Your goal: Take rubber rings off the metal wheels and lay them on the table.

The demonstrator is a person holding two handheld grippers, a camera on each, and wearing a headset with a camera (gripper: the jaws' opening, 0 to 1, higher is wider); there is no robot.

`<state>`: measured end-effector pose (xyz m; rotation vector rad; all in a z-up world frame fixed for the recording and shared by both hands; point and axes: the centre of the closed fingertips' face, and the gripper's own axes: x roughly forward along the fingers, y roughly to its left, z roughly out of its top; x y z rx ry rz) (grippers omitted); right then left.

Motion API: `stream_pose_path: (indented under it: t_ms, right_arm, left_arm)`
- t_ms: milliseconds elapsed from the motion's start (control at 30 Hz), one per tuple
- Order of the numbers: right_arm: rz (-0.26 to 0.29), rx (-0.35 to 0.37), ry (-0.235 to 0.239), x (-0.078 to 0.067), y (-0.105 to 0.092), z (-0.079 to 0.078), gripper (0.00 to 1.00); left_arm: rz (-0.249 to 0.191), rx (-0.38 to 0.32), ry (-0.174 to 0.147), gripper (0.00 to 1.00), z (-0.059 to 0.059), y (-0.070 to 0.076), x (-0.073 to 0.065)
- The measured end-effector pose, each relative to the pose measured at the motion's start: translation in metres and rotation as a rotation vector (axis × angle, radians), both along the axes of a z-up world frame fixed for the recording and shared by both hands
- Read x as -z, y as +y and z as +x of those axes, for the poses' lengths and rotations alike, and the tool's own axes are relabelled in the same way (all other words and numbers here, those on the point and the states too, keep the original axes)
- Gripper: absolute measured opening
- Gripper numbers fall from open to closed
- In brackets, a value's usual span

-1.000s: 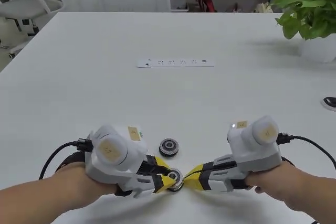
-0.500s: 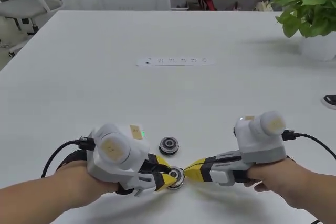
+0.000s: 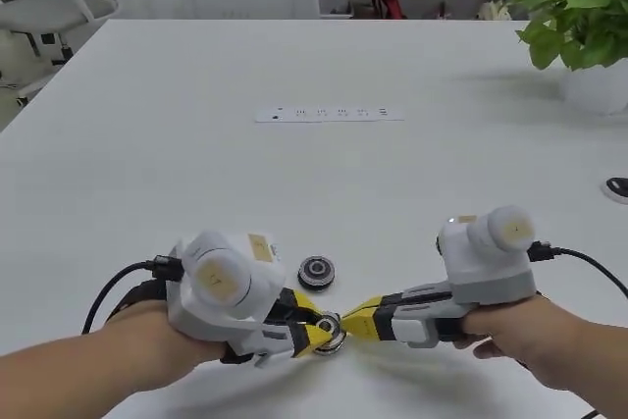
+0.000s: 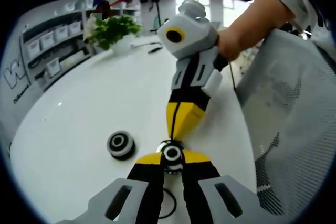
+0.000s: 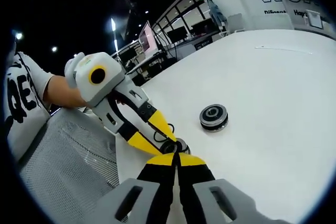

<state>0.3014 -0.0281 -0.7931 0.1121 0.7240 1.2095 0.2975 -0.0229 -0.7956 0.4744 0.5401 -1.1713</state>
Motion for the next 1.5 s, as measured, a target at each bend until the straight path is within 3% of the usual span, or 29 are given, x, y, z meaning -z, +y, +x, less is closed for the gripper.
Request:
stream_pose_path:
  t_ms: [533,667,733,1300,1467,1500]
  right_arm:
    - [0.019,-0.041,-0.013,-0.006,0.01,-0.008,0.0]
    - [0.062,-0.061,0.002,-0.013,0.015,-0.013,0.0]
    - [0.042,-0.077,-0.021,-0.011,0.017,-0.015,0.0]
    - [0.006,-0.039,-0.033,-0.003,0.006,-0.005,0.0]
    - [0.002,-0.038,-0.036,-0.002,0.005,-0.005,0.0]
    - [0.001,-0.038,-0.037,-0.002,0.005,-0.005,0.0]
  left_arm:
    - [-0.001,-0.006,0.002,0.12,-0.001,0.0,0.0]
    - [-0.003,-0.009,0.001,0.12,-0.001,0.0,-0.001]
    - [-0.004,-0.009,0.002,0.12,-0.001,0.0,0.0]
    - [-0.032,-0.005,0.002,0.13,0.0,0.0,0.0]
    - [-0.045,-0.012,0.023,0.14,-0.001,0.0,-0.001]
    - [-0.054,-0.009,0.04,0.16,-0.002,0.0,-0.002]
